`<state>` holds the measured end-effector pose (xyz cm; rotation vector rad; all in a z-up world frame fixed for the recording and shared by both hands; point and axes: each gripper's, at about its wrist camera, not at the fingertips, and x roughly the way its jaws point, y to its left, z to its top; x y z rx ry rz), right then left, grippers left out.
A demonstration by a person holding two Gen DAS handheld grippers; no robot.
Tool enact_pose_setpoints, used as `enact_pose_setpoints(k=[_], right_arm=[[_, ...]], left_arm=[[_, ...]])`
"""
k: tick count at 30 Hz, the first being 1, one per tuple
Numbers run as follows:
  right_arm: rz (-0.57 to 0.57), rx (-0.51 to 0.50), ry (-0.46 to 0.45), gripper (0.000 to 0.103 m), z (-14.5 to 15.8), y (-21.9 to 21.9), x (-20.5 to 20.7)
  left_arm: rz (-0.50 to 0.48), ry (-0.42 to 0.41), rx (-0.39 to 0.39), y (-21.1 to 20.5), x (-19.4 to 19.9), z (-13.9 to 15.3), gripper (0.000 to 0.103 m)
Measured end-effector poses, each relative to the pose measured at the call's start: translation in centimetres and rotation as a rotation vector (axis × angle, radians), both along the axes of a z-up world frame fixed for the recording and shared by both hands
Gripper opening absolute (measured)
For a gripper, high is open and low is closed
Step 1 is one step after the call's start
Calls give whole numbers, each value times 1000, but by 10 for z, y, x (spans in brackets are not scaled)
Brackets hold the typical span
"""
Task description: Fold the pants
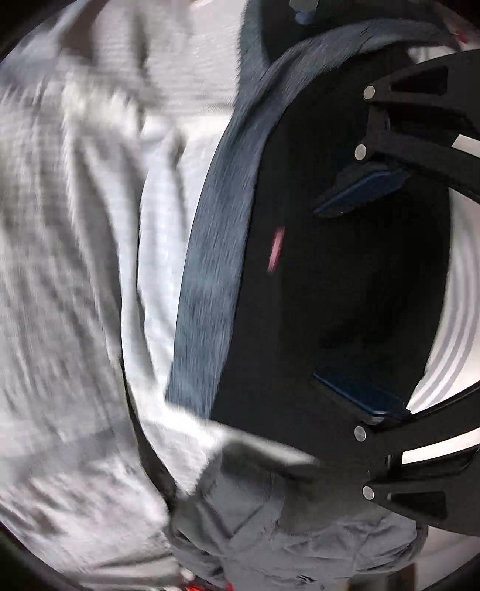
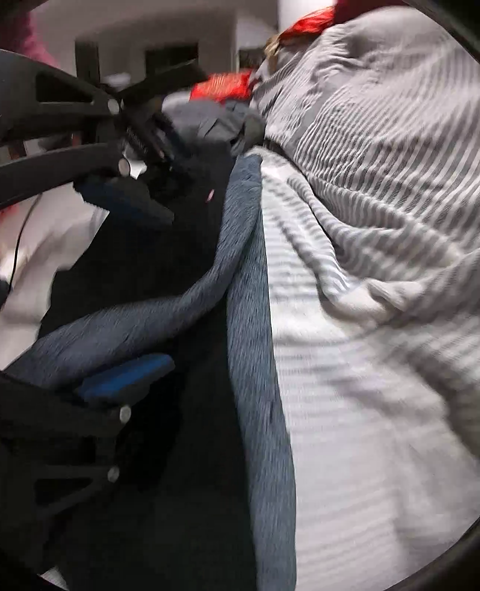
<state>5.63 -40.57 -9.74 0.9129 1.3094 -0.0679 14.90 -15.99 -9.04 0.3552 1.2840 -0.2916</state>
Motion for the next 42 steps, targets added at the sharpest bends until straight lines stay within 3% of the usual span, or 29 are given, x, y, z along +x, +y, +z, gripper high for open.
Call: enact_pose_setpoints(k=[4, 11, 19, 25, 28, 32, 37, 38, 42], right_arm=[[-109, -62, 34, 76, 12, -7, -58], [-394, -123, 91, 76, 36, -15, -220], [-681, -65, 217, 76, 13, -1, -373], [-685, -43, 264, 76, -13, -1, -420], [-620, -27, 264, 76, -34, -2, -426], [-516, -32, 225, 76, -56, -14, -430], [-463, -11, 147, 74, -76, -34, -435], [-463, 8, 131, 69, -79, -38, -436], [-451, 121, 60, 23, -87, -47, -430]], left_arm=[[-119, 42, -75, -36, -44, 12, 85], [-324, 147, -198, -89, -130, 21, 85], [-431, 269, -266, -122, -202, 15, 85], [-423, 289, -243, -145, -224, -2, 85], [-377, 303, -236, -151, -231, -10, 85], [-324, 310, -240, -156, -238, -14, 85], [-279, 322, -230, -168, -244, -24, 85], [-274, 324, -229, -171, -245, -26, 85], [-275, 323, -208, -185, -253, -30, 85]])
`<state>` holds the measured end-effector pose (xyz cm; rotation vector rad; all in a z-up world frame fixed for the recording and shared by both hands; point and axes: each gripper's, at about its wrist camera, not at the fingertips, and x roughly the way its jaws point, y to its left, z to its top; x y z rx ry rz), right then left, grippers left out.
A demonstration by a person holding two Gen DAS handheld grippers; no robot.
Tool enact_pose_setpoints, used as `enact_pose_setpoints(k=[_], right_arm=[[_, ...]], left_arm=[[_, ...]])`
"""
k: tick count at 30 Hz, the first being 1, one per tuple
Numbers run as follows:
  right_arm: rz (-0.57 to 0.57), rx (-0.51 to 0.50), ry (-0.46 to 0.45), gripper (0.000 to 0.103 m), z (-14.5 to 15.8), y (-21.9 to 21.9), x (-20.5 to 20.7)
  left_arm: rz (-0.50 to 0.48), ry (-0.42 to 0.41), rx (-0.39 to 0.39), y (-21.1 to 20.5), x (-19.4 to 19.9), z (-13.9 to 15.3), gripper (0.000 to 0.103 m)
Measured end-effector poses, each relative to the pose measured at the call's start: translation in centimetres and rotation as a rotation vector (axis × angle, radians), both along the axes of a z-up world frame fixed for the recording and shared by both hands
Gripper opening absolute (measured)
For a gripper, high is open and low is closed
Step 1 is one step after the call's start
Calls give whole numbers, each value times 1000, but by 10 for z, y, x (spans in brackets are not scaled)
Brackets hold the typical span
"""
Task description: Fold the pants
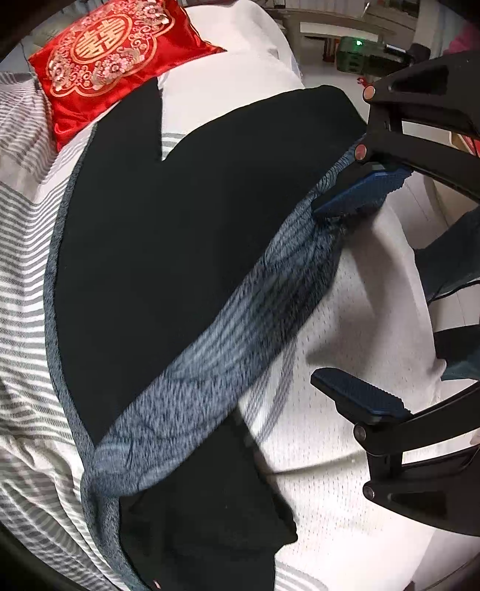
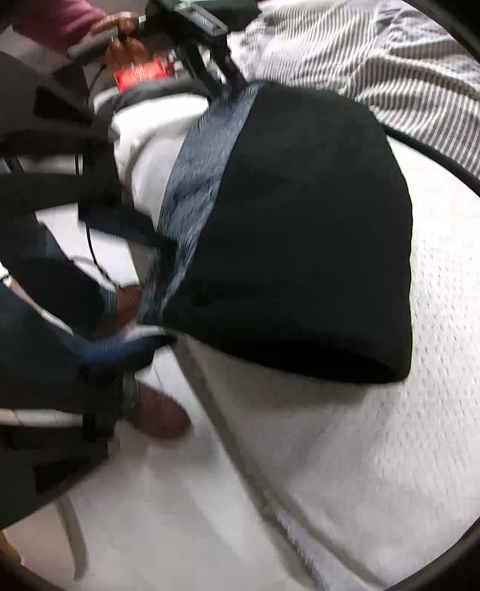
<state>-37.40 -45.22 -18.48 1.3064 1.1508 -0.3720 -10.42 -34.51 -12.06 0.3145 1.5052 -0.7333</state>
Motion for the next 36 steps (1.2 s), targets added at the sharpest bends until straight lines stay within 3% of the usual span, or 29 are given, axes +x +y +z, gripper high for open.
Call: enact_pose_setpoints(k=[2, 3, 4, 5, 7, 9, 12, 20, 29, 36], right_arm=[[-16, 66, -40, 3, 0, 1, 1], [-32, 85, -56, 3, 2, 0, 1], [-44, 99, -77, 3, 7, -1, -1], [-60, 117, -110, 3, 13, -1, -2], [-78, 131, -148, 3, 27, -5, -1], [-97, 140, -195, 3, 44, -15, 1], [-111, 135, -249, 3, 65, -34, 6], [-84, 79, -296, 3, 99, -81, 34], [-119, 15, -339, 3, 130, -146, 75], [-145, -81, -347, 3, 161, -211, 117]], left_arm=[[-4, 11, 0, -8, -5, -2, 85], [-2, 12, -2, -11, -7, -2, 78], [-1, 20, -8, -15, -8, -2, 63], [1, 41, -15, -18, -10, -2, 55], [25, 51, -24, -22, -10, 0, 50], [49, 53, -35, -25, -9, 4, 37], [100, 63, -72, -25, -4, 18, 37], [100, 16, -127, -40, 14, 51, 37], [73, -32, -216, -88, 69, 89, 37], [46, -22, -219, -124, 112, 89, 37]])
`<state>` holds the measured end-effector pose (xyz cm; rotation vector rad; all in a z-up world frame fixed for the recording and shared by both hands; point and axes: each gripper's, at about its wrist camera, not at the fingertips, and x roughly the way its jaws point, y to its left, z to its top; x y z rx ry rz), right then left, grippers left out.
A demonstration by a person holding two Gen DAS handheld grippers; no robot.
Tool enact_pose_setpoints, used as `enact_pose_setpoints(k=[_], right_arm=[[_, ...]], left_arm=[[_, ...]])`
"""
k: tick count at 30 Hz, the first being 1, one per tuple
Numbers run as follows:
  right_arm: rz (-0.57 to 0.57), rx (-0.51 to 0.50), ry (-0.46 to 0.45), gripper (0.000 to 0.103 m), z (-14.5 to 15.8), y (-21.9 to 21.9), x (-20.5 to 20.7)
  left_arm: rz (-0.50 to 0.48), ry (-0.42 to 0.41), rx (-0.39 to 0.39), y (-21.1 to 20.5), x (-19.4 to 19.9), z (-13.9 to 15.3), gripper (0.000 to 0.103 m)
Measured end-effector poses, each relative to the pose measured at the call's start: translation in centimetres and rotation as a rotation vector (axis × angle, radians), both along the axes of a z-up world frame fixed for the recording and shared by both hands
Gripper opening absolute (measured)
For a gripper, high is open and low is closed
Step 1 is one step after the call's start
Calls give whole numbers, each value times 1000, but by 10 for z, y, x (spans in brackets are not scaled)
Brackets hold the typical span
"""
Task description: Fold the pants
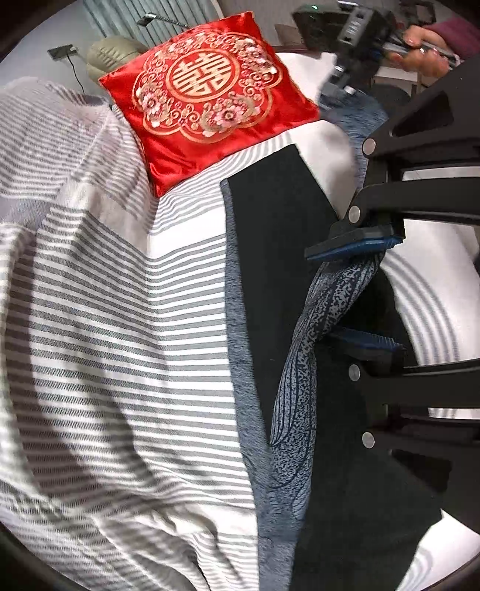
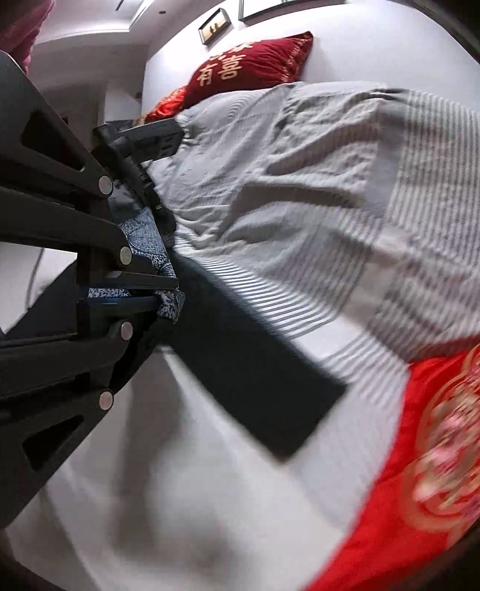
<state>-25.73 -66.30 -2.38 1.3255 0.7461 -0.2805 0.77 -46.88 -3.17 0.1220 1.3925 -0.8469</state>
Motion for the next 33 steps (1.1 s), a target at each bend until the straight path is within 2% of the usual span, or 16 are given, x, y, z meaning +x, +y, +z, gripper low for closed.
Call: enact_pose_setpoints(k=[3, 7, 12, 15, 19, 23, 25, 27, 28, 29, 30, 33], right_arm=[[-13, -16, 19, 3, 3, -22, 20], [2, -16, 82, 3, -10, -49, 48], [29, 33, 171, 3, -57, -88, 75], [60, 62, 206, 3, -81, -106, 88], [83, 76, 225, 3, -95, -123, 97], [175, 55, 324, 3, -101, -131, 111], [213, -4, 364, 19, -88, -131, 116], [215, -83, 385, 71, -66, -135, 115], [193, -123, 377, 76, -50, -137, 111], [185, -135, 358, 76, -40, -138, 107], [188, -129, 333, 76, -32, -136, 106], [253, -60, 247, 68, -23, -114, 111]], left_arm=[[-6, -16, 16, -14, 13, -3, 37], [-16, -66, 43, -34, 30, -7, 37], [2, -138, 133, -52, 45, -24, 37], [32, -134, 165, -56, 50, -32, 37], [65, -143, 202, -57, 48, -39, 37], [58, -157, 269, -61, 34, -46, 37], [33, -157, 275, -66, 23, -44, 37], [-11, -160, 285, -74, 9, -44, 37], [-41, -165, 288, -79, 2, -45, 38], [-57, -172, 295, -82, -4, -46, 43], [-64, -177, 299, -87, -8, -48, 56], [-66, -181, 295, -99, -15, -57, 59]])
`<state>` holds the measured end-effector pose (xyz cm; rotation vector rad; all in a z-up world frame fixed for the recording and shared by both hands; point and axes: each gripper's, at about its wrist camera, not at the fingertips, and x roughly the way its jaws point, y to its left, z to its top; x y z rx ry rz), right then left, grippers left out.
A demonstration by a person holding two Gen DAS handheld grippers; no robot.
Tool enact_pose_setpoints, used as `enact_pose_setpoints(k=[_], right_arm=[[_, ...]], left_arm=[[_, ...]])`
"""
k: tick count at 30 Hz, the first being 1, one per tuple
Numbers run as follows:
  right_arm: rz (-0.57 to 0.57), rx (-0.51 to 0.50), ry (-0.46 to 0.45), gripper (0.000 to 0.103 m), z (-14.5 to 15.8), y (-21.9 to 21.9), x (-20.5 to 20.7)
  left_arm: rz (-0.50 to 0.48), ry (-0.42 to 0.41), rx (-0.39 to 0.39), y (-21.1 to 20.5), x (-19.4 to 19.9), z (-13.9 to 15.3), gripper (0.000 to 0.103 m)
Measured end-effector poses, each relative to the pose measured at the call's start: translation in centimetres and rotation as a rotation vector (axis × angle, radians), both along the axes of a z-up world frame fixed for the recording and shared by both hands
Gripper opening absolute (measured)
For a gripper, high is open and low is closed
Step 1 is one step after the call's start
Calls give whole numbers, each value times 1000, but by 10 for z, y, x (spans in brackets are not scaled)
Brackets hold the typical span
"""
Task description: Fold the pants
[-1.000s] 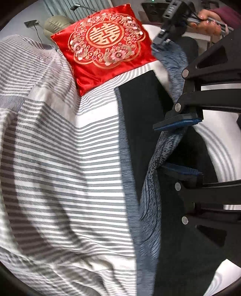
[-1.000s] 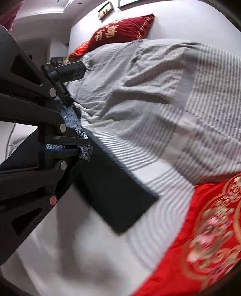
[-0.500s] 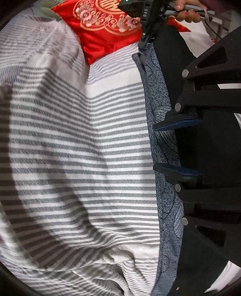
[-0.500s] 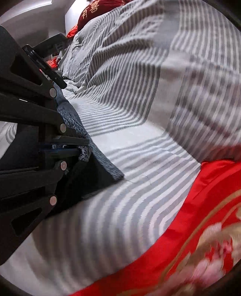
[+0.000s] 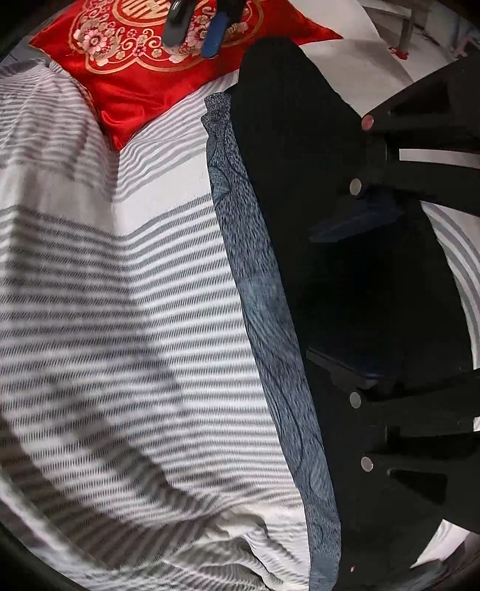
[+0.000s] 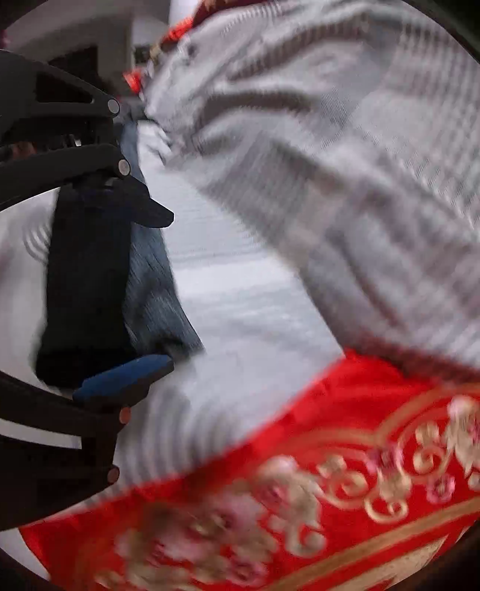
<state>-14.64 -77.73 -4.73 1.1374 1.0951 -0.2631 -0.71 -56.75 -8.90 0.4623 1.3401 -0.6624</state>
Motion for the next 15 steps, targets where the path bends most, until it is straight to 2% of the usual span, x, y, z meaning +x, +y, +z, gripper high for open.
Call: enact_pose_setpoints(k=[2, 4, 5, 7, 8, 9, 10, 11, 13, 15], right_arm=[[61, 86, -32, 59, -13, 20, 13], [109, 117, -18, 53, -32, 33, 26], [124, 111, -3, 50, -41, 35, 29], [146, 36, 72, 41, -59, 29, 33], [126, -12, 127, 33, -69, 17, 29], [97, 7, 139, 5, -76, 7, 22], [68, 41, 144, 0, -80, 0, 15], [56, 41, 128, 0, -73, -4, 9], [104, -62, 123, 2, -50, 0, 7], [93, -103, 119, 3, -36, -3, 4]], left_arm=[[-4, -1, 17, -8, -4, -9, 59], [-13, -1, 32, -15, -5, -18, 59], [-21, -7, 45, -18, -7, -23, 59], [-34, -15, 71, -22, -9, -31, 59], [-39, -16, 77, -22, -11, -36, 59], [-41, -22, 73, -23, -11, -37, 59], [-42, -24, 74, -24, -12, -38, 59], [-43, -25, 78, -25, -12, -37, 59], [-37, -22, 83, -25, -12, -35, 59], [-20, -13, 78, -27, -11, -31, 59]])
